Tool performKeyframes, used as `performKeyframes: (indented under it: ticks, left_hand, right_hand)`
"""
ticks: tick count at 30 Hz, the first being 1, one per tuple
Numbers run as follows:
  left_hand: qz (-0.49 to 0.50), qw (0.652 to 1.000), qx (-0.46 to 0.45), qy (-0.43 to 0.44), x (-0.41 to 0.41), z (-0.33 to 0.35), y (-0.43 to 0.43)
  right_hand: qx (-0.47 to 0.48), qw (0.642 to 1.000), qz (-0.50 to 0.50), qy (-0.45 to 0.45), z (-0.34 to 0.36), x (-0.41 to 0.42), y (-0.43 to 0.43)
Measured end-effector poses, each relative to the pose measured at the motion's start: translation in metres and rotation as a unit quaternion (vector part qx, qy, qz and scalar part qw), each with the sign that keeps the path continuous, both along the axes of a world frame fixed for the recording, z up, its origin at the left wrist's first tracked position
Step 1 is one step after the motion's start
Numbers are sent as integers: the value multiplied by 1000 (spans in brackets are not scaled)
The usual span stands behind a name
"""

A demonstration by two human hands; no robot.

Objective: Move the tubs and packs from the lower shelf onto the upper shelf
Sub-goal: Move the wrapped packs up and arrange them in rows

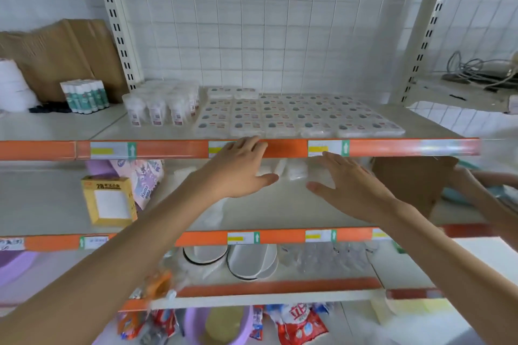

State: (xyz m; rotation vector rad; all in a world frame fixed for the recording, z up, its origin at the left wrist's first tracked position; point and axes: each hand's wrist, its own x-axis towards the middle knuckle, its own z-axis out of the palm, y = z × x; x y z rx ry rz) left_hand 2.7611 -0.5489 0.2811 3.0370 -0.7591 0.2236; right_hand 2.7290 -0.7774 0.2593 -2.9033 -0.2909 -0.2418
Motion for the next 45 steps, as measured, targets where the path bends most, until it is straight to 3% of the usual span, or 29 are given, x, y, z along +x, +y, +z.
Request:
performKeyframes:
  ticks: [7,20,26,34,37,42,45]
  left_hand:
    - [-31,998,-53,-14,-24,-50,-12]
    - [-31,993,-21,111,53,-185,-89]
    - [0,990,-68,120,113,-249,-151]
    - [43,992,-54,107,195,-288,-198]
    - [59,990,-66,107,210,-295,-204]
    - [77,989,-89,87,217,-304,-201]
    - [86,984,-129,85,220,-304,-198]
  right_hand:
    - [-11,998,-9,63,-48,-8,-4]
    - [-8,992,-78,95,-156,83,-75]
    - [156,968,-178,83,-211,160,-147]
    - [307,928,-209,31,-259,259,-203]
    - [336,917,-210,53,-268,281,-206]
    - [368,899,-237,9,-279,289,-187]
    - [369,909,-191,19,-279,280,-163]
